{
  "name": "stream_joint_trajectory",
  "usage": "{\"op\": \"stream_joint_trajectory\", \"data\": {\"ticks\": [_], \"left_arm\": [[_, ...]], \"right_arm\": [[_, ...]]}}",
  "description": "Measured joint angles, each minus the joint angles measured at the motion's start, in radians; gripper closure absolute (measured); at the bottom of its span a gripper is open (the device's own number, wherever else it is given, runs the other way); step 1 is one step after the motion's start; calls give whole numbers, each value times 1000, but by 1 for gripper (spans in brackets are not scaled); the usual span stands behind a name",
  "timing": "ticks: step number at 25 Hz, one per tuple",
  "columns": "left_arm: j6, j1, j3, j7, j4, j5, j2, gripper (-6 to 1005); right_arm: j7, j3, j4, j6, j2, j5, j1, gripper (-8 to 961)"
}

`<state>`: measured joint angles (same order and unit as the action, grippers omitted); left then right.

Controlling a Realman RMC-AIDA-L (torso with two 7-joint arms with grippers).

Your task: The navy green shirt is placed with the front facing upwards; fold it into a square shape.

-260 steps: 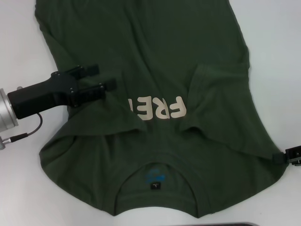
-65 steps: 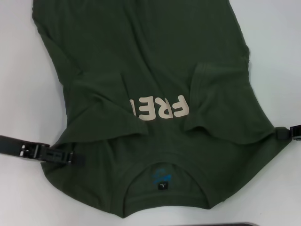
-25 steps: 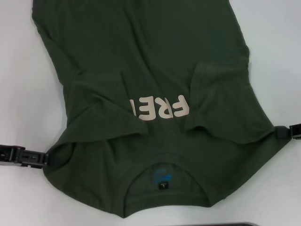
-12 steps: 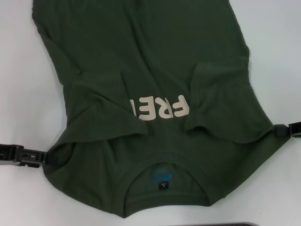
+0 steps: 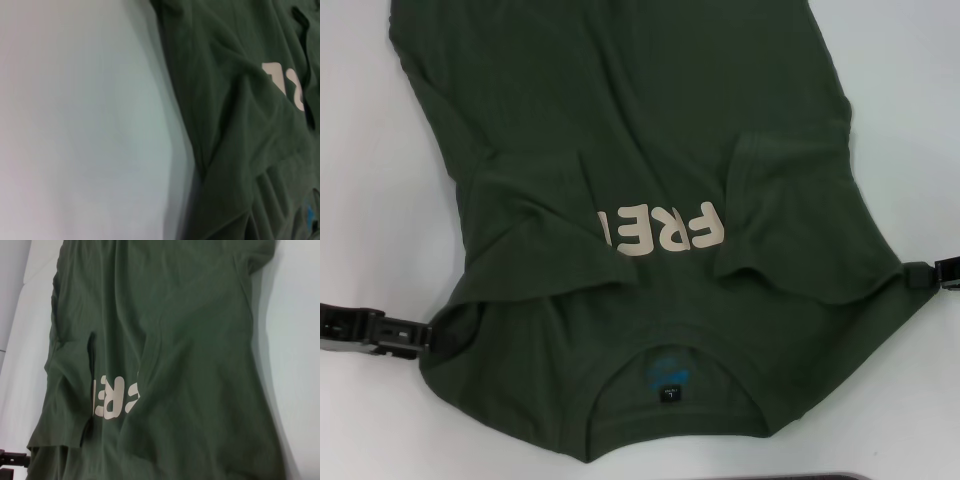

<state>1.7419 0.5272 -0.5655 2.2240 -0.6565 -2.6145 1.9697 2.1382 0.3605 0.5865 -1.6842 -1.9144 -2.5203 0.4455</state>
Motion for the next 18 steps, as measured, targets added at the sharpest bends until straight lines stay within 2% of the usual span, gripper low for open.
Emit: {"op": "stream_joint_trajectory", "data": {"ticks": [3, 18], "left_arm": [[0, 14, -2, -4, 13, -3, 7, 128], [40, 105, 6, -46, 14, 43, 72, 130]], "right_arm": [[0, 0, 1, -1, 0, 0, 1, 918], [0, 0, 1, 0, 2, 0, 2, 918]]}}
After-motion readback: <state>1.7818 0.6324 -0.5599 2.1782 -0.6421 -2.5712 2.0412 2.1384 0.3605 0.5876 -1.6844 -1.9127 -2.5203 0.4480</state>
